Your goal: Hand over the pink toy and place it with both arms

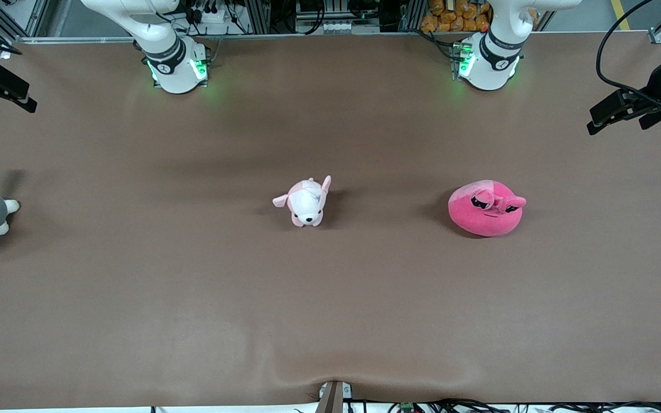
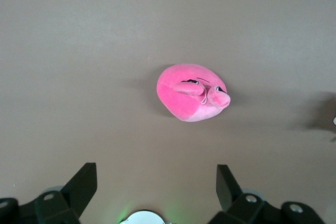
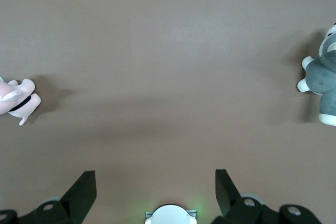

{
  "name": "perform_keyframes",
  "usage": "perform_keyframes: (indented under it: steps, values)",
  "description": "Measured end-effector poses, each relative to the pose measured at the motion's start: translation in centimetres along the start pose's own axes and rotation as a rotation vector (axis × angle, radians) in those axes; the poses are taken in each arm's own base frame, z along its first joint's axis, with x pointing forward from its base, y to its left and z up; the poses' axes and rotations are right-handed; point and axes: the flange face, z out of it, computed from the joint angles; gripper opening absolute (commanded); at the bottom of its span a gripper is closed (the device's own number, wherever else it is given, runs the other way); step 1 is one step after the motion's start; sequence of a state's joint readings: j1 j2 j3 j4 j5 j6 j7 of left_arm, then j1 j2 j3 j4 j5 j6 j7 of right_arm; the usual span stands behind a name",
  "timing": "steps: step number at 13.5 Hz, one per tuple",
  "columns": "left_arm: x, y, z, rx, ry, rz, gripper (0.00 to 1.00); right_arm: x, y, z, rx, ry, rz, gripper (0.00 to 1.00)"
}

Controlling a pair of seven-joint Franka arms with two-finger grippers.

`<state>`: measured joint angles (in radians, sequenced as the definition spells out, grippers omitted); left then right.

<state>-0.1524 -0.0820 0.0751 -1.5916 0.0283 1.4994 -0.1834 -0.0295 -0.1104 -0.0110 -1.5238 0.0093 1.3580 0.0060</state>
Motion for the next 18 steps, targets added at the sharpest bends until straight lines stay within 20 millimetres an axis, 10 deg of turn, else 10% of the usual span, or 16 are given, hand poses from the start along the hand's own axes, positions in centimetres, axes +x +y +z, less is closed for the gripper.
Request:
perform_keyframes:
  steps: [18]
  values:
    - [-0.18,0.45,0.75,0.006,-0.028,0.009,1.0,0.83,0.15,0.43,0.001,-0.004,0.003,1.0]
